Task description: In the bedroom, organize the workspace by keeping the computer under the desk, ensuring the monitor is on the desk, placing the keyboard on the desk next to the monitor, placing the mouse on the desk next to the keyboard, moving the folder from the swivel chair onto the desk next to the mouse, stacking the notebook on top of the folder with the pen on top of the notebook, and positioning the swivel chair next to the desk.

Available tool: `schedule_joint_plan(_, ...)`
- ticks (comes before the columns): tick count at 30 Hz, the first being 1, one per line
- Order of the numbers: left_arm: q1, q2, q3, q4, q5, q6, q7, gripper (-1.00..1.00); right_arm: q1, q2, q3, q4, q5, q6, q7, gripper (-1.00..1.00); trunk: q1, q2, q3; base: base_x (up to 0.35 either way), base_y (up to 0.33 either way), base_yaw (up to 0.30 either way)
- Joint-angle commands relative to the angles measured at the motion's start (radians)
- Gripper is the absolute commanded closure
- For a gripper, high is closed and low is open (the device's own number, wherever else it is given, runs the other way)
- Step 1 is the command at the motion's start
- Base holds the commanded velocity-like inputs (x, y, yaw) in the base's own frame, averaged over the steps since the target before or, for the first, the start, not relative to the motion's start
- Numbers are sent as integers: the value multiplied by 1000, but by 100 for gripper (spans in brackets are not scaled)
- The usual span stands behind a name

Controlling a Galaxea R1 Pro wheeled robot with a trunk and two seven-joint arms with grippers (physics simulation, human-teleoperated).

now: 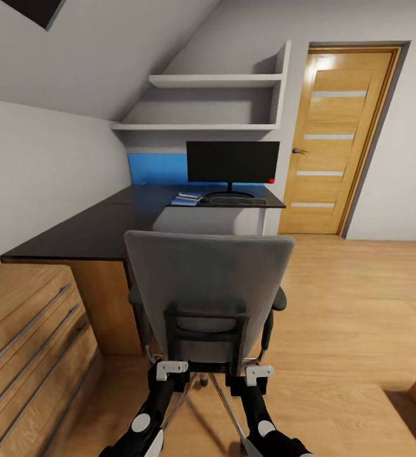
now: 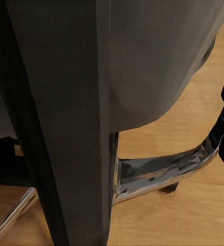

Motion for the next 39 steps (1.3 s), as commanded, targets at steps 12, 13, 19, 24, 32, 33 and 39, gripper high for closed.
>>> schedule_joint_plan(12,-1,1,-7,0,10,-4,8,-100,-1,0,6,1,-9,-4,-6,-100,0,0,-1,287,0,0)
schedule_joint_plan(13,-1,1,-7,0,10,-4,8,-100,-1,0,6,1,-9,-4,-6,-100,0,0,-1,289,0,0)
schedule_joint_plan(19,-1,1,-7,0,10,-5,8,-100,-1,0,5,1,-9,-4,-6,-100,0,0,-1,289,0,0)
schedule_joint_plan(24,-1,1,-7,0,10,-5,8,-100,-1,0,6,1,-9,-4,-6,-100,0,0,-1,289,0,0)
schedule_joint_plan(32,-1,1,-7,0,10,-4,8,-100,-1,0,6,8,-9,-4,-6,-100,0,0,-1,291,0,0)
schedule_joint_plan(33,-1,1,-7,0,10,-4,8,-100,-1,0,6,8,-9,-4,-6,-100,0,0,-1,292,0,0)
schedule_joint_plan(39,-1,1,-7,0,10,-4,8,-100,-1,0,5,8,-10,-4,-6,-100,0,0,-1,292,0,0)
